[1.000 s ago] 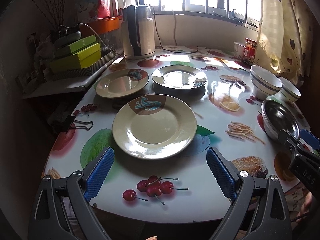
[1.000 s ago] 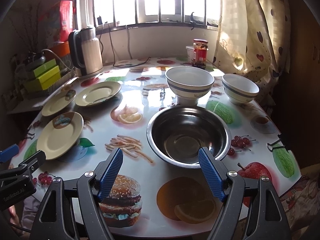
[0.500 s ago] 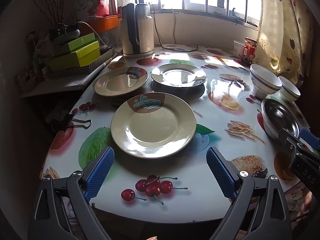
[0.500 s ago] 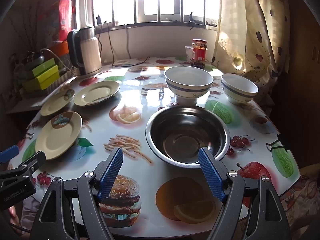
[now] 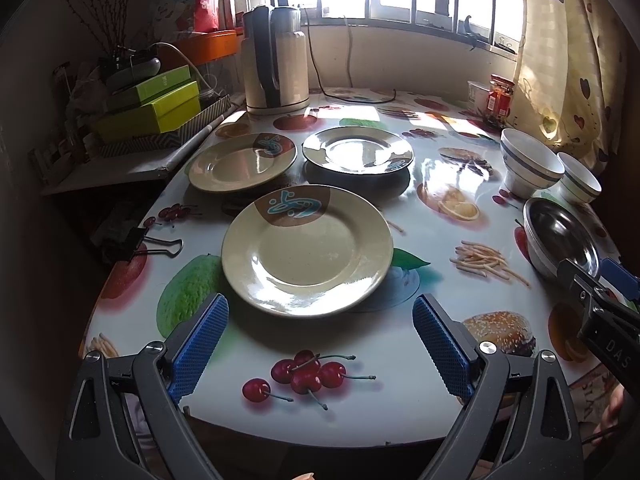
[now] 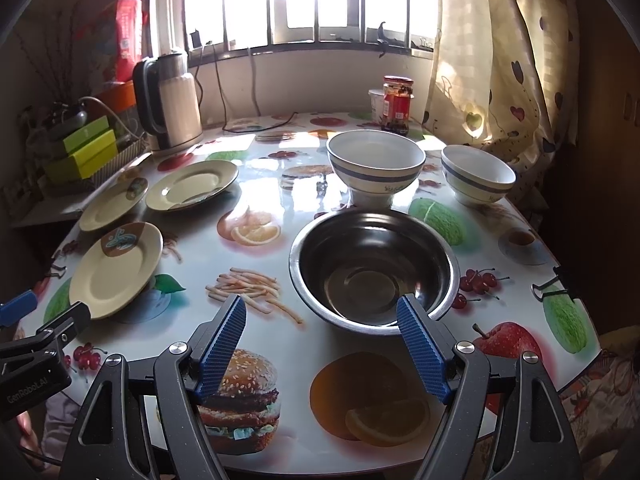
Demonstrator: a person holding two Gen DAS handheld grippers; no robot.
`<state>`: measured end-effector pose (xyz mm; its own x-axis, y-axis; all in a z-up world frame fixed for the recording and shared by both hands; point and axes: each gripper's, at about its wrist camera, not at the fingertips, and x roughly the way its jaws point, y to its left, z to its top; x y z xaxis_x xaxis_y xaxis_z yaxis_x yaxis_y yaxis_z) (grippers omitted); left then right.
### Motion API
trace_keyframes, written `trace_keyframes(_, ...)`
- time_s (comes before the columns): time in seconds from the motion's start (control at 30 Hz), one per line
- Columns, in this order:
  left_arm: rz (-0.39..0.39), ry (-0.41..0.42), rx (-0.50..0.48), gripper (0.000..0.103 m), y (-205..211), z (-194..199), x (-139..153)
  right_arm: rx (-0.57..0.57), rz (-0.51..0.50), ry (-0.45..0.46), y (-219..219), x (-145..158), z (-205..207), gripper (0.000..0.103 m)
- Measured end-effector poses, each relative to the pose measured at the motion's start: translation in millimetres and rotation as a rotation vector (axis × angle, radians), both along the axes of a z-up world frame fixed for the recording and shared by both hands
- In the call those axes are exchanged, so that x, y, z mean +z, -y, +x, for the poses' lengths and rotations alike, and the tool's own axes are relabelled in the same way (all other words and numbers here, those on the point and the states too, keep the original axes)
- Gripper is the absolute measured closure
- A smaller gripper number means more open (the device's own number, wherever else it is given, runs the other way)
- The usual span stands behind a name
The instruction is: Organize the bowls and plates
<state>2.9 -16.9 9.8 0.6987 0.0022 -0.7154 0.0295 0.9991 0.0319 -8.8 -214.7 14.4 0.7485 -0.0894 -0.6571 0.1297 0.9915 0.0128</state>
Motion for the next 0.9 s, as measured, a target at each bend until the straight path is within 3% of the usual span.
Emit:
trace_keyframes(0.27,-0.015,-0.001,0.005,0.009,-5,8,2,0.058,-0.002,0.023,-5,5,5,0.023)
trace_keyframes(0.43,-0.071,-0.01,0.014,0.009,-21,24,7,0.112,-0.005,0.053,-14,18,17,0.021)
trace_keyframes(0.53,-0.107,-0.002,0.024,0.009,-35,36,11,0.159,0.024,0.061,-20,27,32,0.021)
trace_keyframes(0.9,-0.098,-0.021,0.109,0.009,-97,85,18,0.279,0.097,0.038,-65,50,118,0.02)
